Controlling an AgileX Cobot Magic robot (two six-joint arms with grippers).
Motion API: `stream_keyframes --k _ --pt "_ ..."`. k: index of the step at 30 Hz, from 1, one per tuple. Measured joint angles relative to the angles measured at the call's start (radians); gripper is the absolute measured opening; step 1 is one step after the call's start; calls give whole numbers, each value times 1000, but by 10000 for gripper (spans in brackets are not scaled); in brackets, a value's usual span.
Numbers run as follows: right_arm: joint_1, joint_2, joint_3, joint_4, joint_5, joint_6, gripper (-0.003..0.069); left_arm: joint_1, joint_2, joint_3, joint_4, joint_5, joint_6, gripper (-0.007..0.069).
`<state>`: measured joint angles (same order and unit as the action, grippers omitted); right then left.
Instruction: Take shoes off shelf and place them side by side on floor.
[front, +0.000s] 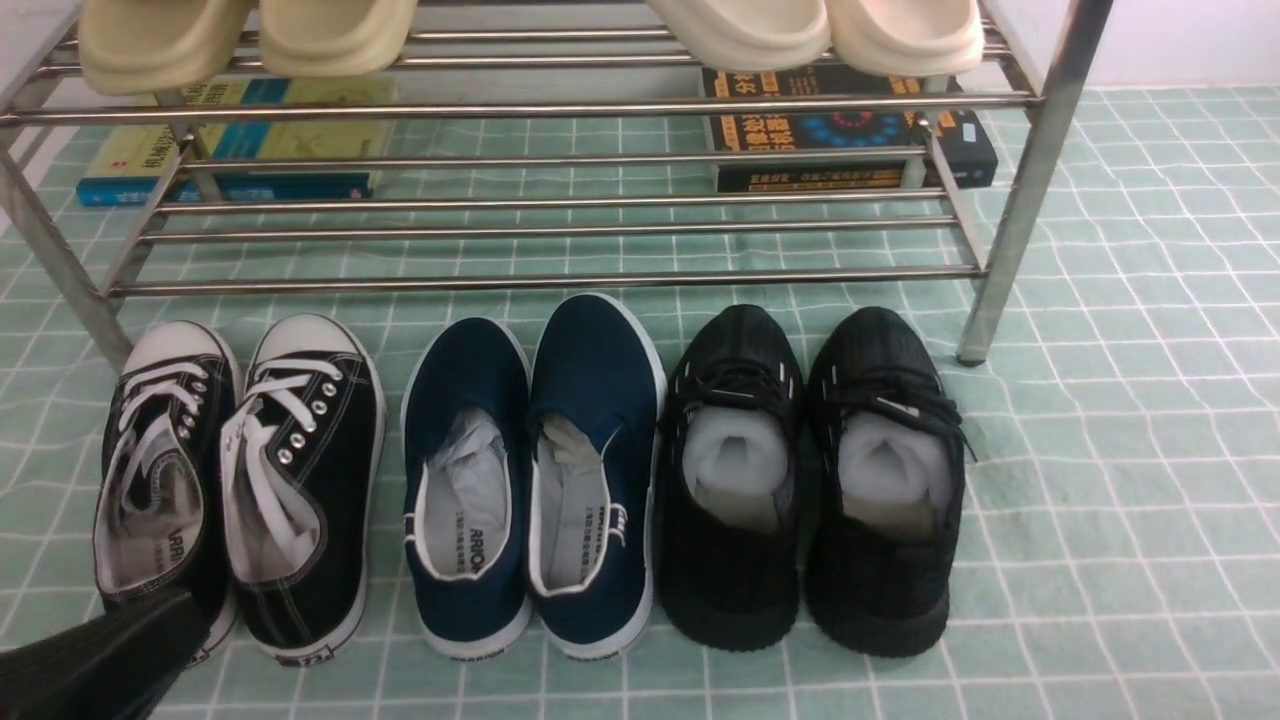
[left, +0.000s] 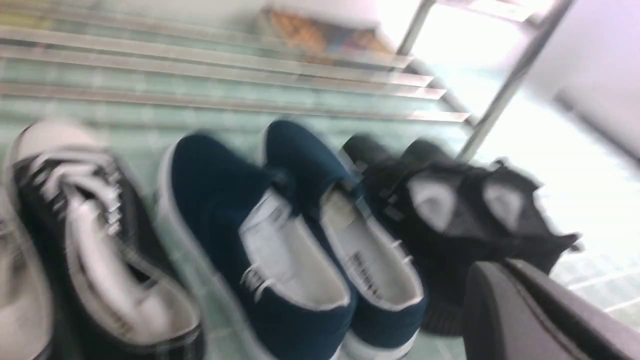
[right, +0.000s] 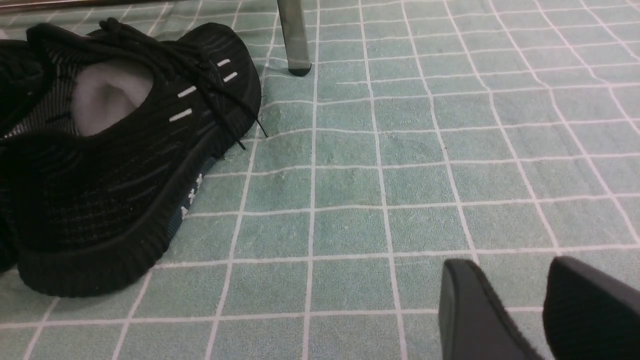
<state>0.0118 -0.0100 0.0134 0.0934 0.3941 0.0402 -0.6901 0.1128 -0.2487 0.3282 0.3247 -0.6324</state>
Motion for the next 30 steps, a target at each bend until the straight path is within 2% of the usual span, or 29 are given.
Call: stream_keyframes --k 6,15,20,23,24,25,27,29,30 --pt "0 0 0 0 0 0 240 0 -22 79 3 -25 -2 9" --pt "0 0 0 0 0 0 240 0 -22 85 8 -7 1 18" --pt "0 0 0 0 0 0 240 33 -22 96 2 14 74 18" --pt "0 0 0 0 0 0 240 115 -22 97 -41 19 181 19" --pt "0 0 0 0 0 0 240 189 -22 102 -80 18 276 20" --pt "0 0 0 0 0 0 240 189 -22 103 -85 18 287 20" --pt "0 0 0 0 0 0 240 311 -22 124 -146 1 416 22" --pt "0 0 0 0 0 0 240 379 -22 145 -163 -14 464 24" --pt "0 0 0 0 0 0 240 453 -22 176 -181 -36 494 27"
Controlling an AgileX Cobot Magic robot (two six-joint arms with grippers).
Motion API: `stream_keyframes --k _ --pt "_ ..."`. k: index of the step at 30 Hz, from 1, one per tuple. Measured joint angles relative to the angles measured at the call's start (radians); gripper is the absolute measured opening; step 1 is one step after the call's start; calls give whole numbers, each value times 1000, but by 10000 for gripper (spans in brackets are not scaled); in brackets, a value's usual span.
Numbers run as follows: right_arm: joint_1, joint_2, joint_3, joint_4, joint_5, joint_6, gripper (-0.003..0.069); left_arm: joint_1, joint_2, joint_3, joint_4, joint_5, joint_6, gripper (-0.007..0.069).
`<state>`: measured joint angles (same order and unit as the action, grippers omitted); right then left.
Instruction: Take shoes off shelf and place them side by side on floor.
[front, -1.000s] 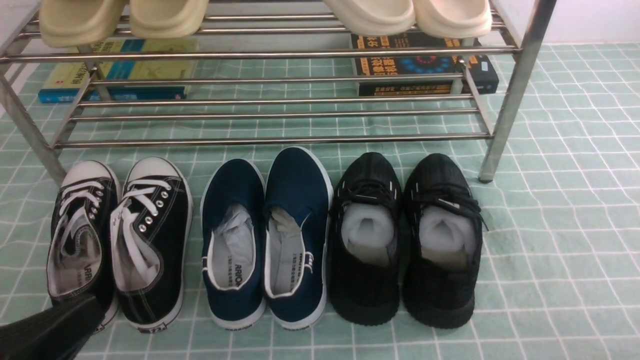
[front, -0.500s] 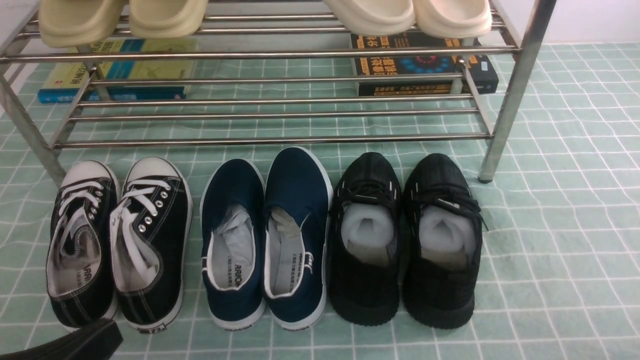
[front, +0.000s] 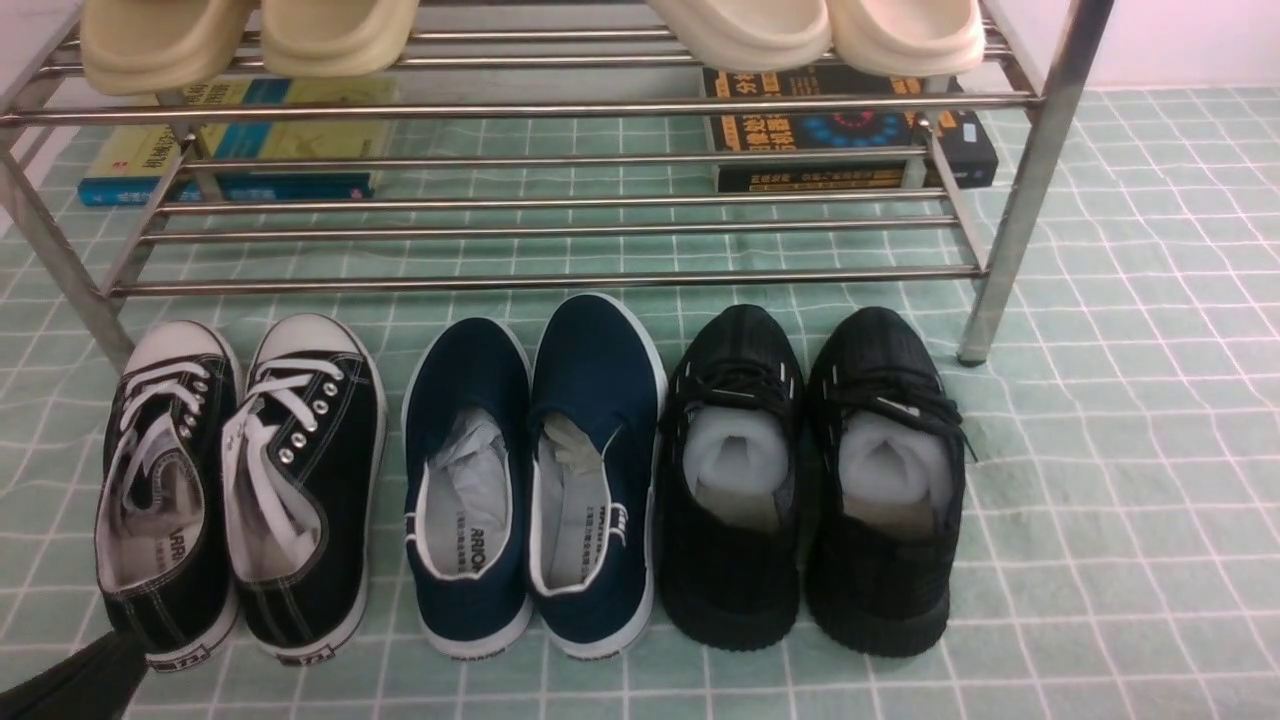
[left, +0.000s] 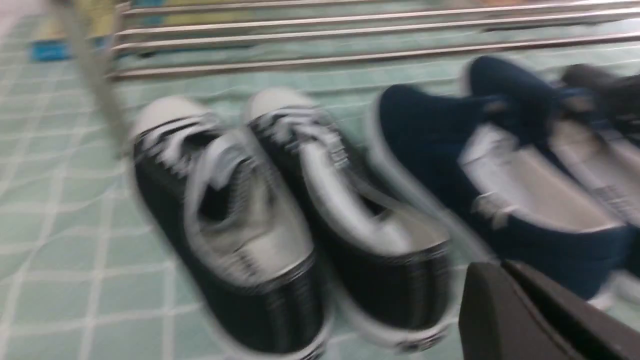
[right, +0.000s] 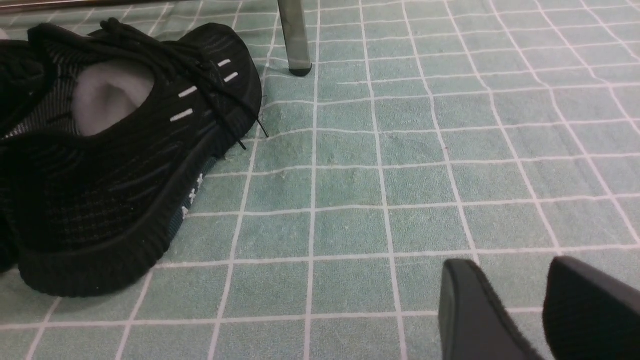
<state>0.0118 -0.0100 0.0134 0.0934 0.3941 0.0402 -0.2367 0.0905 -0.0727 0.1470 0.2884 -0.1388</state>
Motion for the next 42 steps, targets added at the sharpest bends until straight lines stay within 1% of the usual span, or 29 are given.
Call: stream_keyframes --k 1,2,3,4,6,8,16,22,42 --pt "0 0 0 0 0 0 240 18 0 9 -2 -1 5 27" --pt "0 0 0 0 0 0 240 68 0 37 -16 -8 12 29" --pt "0 0 0 0 0 0 240 83 -1 46 -20 -8 13 30" --pt "0 0 0 0 0 0 240 137 -20 79 -29 5 14 31" --pt "0 0 0 0 0 0 240 181 -60 99 -31 30 14 33" --pt "0 0 0 0 0 0 240 204 -92 99 -31 47 14 34" --pt "0 0 0 0 0 0 240 213 -101 96 -31 65 16 34" --pt "0 0 0 0 0 0 240 241 -101 96 -32 66 16 38" --pt "0 0 0 0 0 0 240 242 -101 96 -32 67 17 54"
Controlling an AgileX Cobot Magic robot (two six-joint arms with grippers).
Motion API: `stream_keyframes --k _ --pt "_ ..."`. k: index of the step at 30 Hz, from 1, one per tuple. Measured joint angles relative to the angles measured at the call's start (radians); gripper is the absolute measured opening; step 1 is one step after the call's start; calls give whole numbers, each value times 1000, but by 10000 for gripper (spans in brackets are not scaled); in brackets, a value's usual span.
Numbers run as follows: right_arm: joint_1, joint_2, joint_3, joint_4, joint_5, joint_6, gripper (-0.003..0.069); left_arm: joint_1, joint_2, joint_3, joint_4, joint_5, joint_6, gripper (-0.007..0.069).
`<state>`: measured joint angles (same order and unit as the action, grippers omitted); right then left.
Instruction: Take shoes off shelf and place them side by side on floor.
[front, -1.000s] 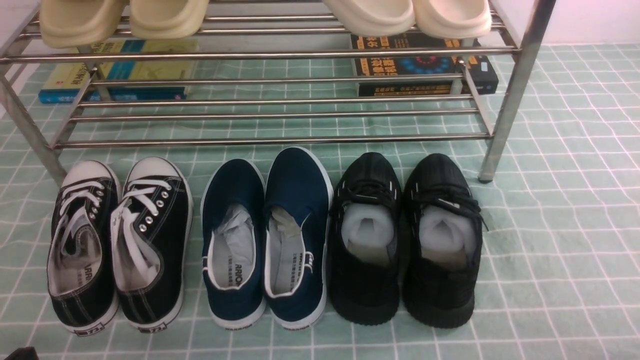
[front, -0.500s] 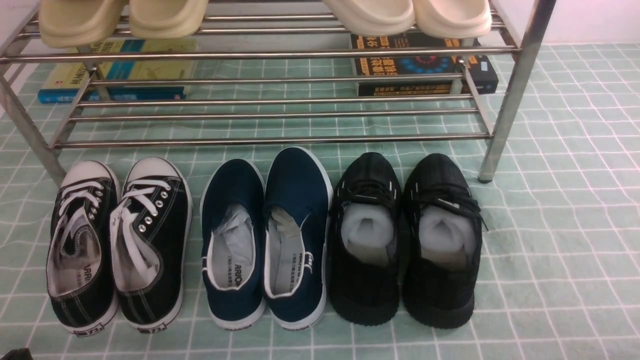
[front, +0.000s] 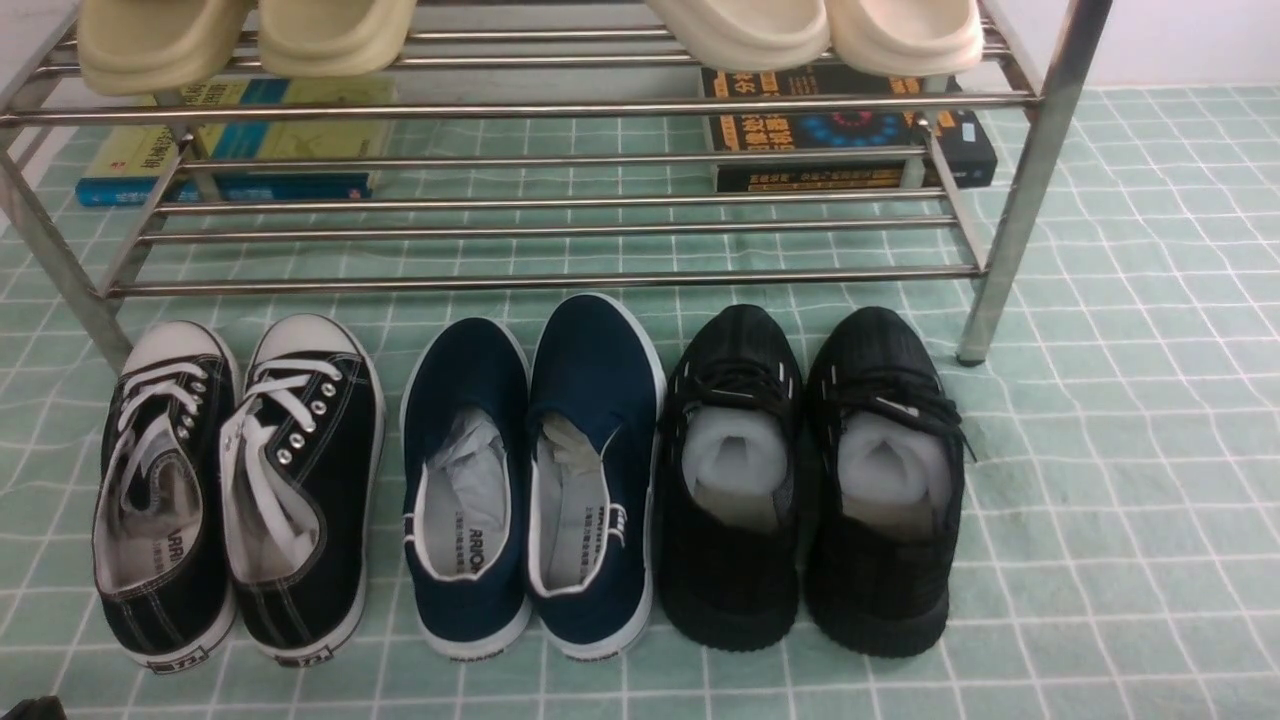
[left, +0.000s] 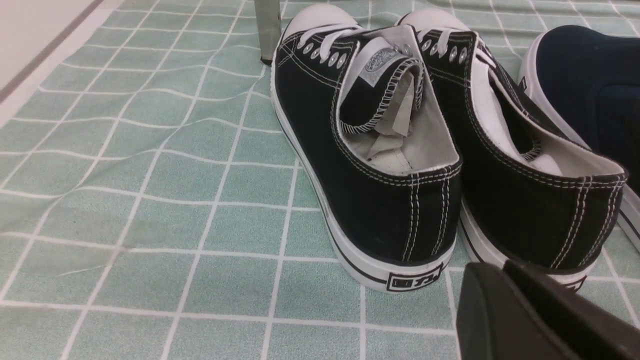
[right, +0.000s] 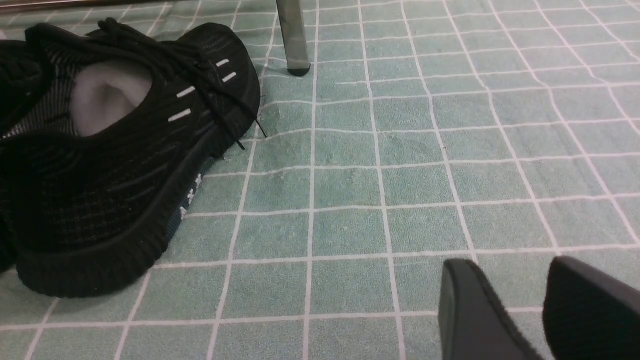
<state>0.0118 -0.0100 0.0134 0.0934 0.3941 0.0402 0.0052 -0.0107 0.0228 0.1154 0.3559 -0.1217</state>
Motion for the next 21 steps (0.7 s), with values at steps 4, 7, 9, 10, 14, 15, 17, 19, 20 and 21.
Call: stream_keyframes --k 4,7,9,10,14,15,17,19,20,21 --pt "0 0 0 0 0 0 240 0 0 0 1 0 0 56" --pt "0 0 0 0 0 0 240 0 0 0 1 0 0 60" --pt "0 0 0 0 0 0 240 0 0 0 1 0 0 62" --pt "0 0 0 0 0 0 240 0 0 0 1 0 0 64" --pt "0 0 0 0 0 0 240 0 0 0 1 0 0 66" --pt "0 0 0 0 0 0 240 0 0 0 1 0 0 69" --pt "0 0 0 0 0 0 240 0 0 0 1 0 0 69" --pt "0 0 0 0 0 0 240 0 0 0 1 0 0 72" --pt "0 0 0 0 0 0 240 0 0 0 1 0 0 72" --pt "0 0 0 0 0 0 240 0 0 0 1 0 0 72"
